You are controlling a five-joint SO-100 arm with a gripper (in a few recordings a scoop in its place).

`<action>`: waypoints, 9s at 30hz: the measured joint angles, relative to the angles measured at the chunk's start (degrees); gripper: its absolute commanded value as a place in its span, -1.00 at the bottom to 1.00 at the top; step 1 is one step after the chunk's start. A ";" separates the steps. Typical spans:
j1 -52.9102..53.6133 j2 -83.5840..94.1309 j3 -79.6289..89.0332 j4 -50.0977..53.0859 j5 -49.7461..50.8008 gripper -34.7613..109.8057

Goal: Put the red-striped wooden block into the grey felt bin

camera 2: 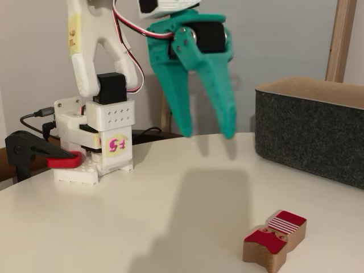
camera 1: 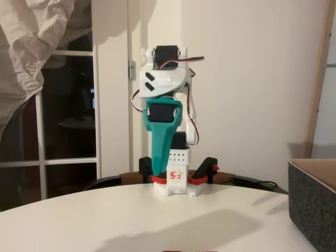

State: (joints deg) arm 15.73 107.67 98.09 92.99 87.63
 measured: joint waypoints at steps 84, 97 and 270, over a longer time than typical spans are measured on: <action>-8.26 -51.06 -25.58 -9.23 -4.39 -0.15; -8.44 -52.73 -26.19 -13.62 -6.42 -0.33; -27.77 29.09 -9.40 13.01 -29.62 -0.29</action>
State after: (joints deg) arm -12.04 136.76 88.68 106.00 58.01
